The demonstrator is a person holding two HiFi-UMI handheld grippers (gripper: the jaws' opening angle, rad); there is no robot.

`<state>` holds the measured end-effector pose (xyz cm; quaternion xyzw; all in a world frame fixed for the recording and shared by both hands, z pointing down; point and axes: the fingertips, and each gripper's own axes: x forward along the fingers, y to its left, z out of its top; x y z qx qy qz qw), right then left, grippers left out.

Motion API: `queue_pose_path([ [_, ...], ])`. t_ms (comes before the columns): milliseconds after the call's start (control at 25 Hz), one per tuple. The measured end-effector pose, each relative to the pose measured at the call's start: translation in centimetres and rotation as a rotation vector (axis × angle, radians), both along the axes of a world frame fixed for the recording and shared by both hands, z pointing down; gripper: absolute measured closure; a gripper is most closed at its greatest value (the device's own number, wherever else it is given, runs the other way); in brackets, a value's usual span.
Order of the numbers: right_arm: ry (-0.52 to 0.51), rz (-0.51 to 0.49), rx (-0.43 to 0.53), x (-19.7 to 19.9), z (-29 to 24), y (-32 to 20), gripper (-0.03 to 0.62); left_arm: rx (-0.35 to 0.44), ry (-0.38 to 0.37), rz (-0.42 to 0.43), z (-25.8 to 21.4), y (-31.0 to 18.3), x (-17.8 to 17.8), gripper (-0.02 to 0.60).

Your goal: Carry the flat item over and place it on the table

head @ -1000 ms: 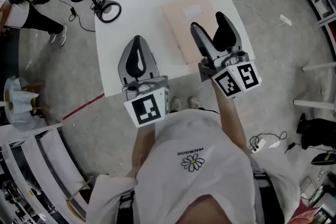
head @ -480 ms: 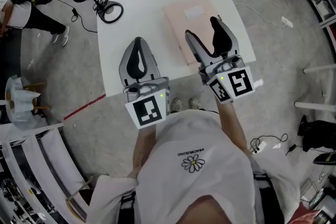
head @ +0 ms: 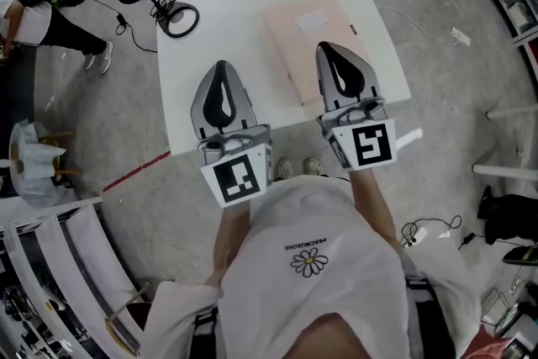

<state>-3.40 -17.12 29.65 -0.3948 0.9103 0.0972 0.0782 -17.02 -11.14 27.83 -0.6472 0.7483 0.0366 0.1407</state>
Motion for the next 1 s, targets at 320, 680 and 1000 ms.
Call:
queue_pose_path([
  [320, 0.033, 0.036, -0.025, 0.0, 1.1, -0.9, 0.580, -0.012, 0.028, -0.009, 0.5, -0.4, -0.4, 0.569],
  [680, 0.031, 0.057, -0.045, 0.4, 1.5, -1.1, 0.580, -0.018, 0.053, 0.001, 0.7, -0.6, -0.1, 0.569],
  [1000, 0.027, 0.067, -0.061, 0.7, 1.8, -1.2, 0.580, -0.024, 0.054, 0.012, 0.7, -0.7, 0.2, 0.569],
])
